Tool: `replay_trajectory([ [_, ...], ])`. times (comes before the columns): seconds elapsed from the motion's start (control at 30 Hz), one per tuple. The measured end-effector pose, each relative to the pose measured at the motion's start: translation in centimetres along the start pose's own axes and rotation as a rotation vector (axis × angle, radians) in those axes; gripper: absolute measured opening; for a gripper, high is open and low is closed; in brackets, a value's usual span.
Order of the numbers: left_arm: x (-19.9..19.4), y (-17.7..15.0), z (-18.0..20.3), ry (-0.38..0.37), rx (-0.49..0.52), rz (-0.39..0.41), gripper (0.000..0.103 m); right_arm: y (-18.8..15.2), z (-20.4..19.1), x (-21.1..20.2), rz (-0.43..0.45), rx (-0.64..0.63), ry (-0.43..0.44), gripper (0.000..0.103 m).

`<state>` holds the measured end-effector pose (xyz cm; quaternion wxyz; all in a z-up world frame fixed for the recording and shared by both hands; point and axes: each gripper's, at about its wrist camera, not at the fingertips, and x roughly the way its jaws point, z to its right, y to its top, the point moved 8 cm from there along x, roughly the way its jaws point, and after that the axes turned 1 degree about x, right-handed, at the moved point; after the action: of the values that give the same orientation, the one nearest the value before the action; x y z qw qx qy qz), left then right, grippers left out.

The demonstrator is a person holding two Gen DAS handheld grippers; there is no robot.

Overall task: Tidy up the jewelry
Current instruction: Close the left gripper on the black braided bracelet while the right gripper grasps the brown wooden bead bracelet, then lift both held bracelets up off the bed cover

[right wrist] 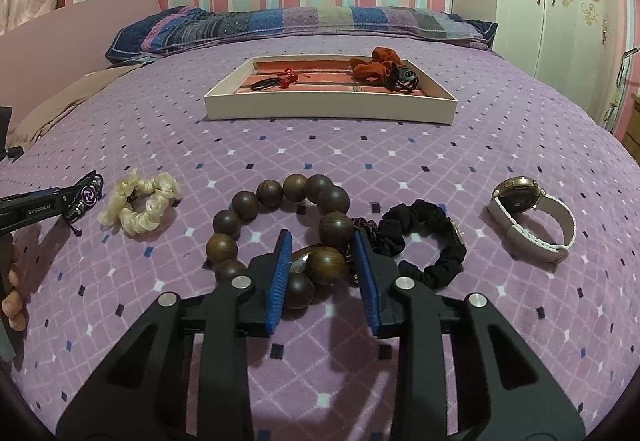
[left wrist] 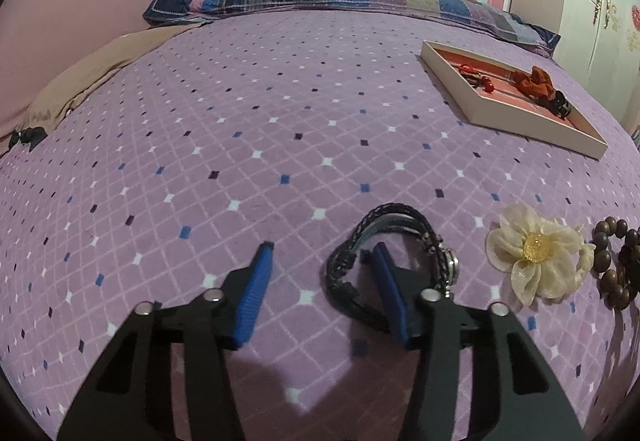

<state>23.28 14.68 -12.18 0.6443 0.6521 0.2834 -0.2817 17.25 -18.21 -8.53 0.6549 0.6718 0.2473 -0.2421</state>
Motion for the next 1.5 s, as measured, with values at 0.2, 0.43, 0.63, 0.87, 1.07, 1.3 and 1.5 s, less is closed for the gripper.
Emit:
replay_trajectory([
  [0.2, 0.0, 0.2, 0.5, -0.012, 0.02, 0.011, 0.029, -0.1, 0.4, 0.1, -0.002, 0.022, 0.004, 0.022],
  [0.43, -0.1, 0.4, 0.5, -0.038, 0.013, 0.018, 0.016, 0.0, 0.2, -0.1, 0.007, 0.009, 0.009, 0.02],
  [0.63, -0.6, 0.7, 0.3, -0.051, -0.004, 0.035, 0.011, 0.3, 0.1, -0.6, 0.022, 0.01, 0.015, 0.017],
  [0.87, -1.9, 1.2, 1.0, -0.045, 0.016, 0.065, 0.011, 0.9, -0.1, -1.0, 0.038, -0.005, 0.026, 0.017],
  [1.07, -3.0, 1.6, 1.6, -0.032, 0.032, 0.085, 0.011, 1.6, -0.3, -1.3, 0.054, -0.029, 0.04, 0.001],
  [1.3, -3.1, 1.5, 2.1, -0.014, 0.053, 0.086, 0.011, 1.7, 0.2, -0.8, 0.04, -0.016, 0.06, 0.002],
  [1.5, -2.9, 1.5, 1.9, -0.024, 0.037, 0.076, 0.011, 1.5, 0.6, -1.0, 0.049, -0.02, 0.063, 0.035],
])
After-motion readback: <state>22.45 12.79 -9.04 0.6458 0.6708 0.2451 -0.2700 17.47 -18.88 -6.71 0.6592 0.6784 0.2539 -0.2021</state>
